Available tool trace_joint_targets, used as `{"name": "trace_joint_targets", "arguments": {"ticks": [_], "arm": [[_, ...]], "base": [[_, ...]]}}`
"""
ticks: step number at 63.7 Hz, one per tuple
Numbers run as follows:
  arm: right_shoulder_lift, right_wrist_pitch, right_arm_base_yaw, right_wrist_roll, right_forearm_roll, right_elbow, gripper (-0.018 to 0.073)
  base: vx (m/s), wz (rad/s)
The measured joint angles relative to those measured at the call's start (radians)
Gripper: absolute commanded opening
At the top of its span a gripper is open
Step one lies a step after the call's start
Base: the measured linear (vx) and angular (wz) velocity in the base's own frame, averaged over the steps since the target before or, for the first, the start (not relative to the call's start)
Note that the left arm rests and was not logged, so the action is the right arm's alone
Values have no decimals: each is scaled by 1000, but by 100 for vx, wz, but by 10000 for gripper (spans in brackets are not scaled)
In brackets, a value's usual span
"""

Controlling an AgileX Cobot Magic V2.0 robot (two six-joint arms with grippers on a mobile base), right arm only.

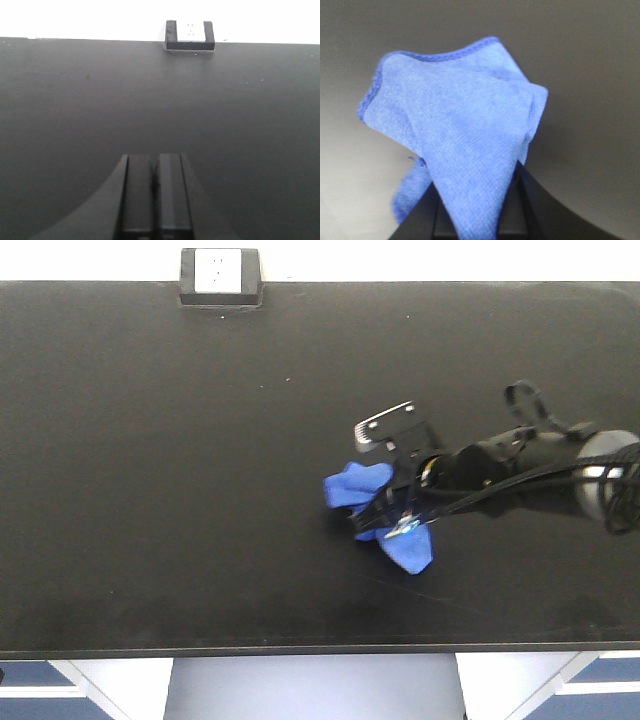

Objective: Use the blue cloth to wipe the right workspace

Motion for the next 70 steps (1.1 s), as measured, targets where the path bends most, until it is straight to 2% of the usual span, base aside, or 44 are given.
{"name": "trace_joint_targets", "arguments": {"ticks": [4,15,18,22,28,34,47,54,60,70], "arm": [[0,17,-68,0,-16,0,-1],[0,80,-326,0,-40,0,3],[0,96,-382,0,-42,0,8],[0,109,-420,0,-42,0,26],[-1,113,-432,-1,-42,0,76],[-1,112,-418,-12,-41,0,167],[-2,112,-394,-30,-41,0,472],[-26,116,-394,-30,-41,0,596],[-80,117,-394,-31,-41,0,651],[-235,125,-394,-31,-41,0,643]], "base": [[0,0],[0,0],[0,0],[0,0],[0,0],[0,0],[0,0],[0,0],[0,0],[0,0]]}}
